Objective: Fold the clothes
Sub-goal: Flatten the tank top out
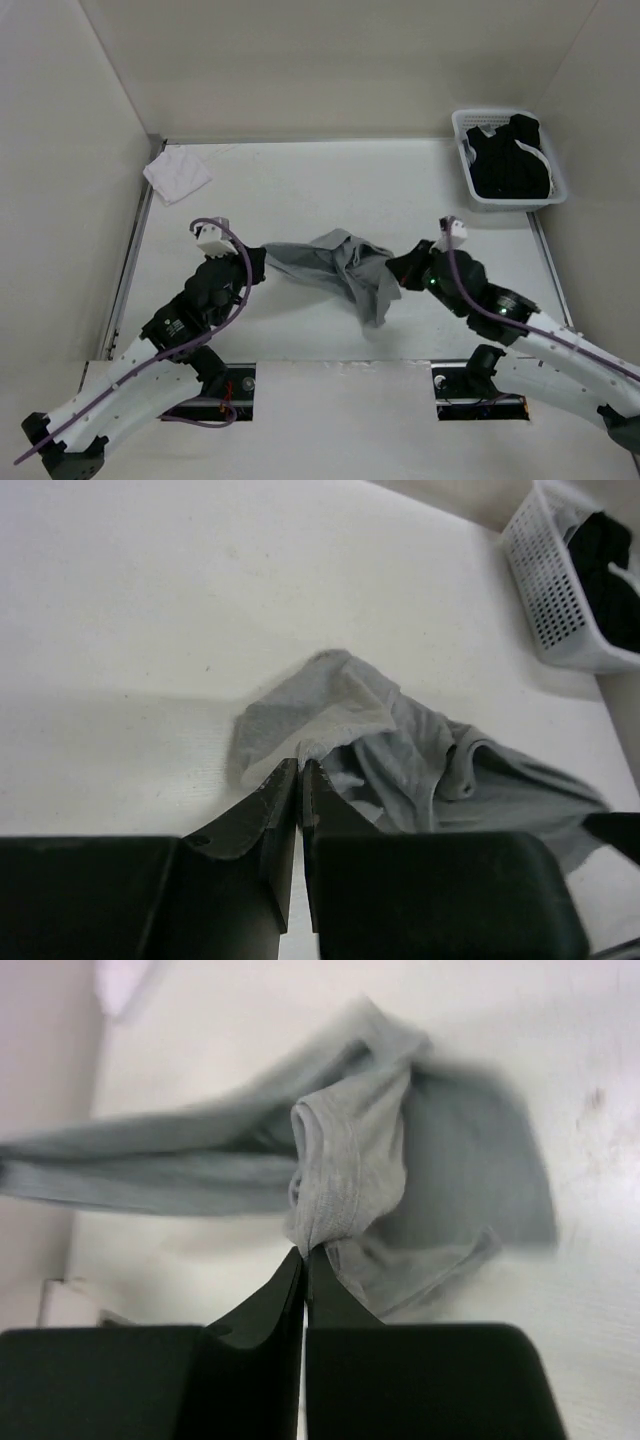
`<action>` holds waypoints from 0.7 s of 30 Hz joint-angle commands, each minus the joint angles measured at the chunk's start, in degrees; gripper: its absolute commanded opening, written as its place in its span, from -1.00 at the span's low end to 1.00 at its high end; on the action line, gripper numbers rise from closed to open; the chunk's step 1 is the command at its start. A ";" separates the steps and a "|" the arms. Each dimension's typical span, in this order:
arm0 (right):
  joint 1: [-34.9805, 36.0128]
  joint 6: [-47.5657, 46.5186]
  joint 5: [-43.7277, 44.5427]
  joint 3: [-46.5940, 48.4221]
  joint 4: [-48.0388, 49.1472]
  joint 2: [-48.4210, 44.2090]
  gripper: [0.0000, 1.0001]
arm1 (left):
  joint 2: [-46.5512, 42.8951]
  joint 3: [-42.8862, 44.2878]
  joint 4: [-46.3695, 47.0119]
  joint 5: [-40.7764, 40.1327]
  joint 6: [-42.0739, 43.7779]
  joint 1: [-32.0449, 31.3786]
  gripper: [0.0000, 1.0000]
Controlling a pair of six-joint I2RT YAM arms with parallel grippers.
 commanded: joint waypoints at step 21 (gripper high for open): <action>-4.45 -34.19 1.67 59.30 5.48 18.99 -0.97 | -17.88 8.86 -8.54 -4.32 -2.04 6.52 -0.94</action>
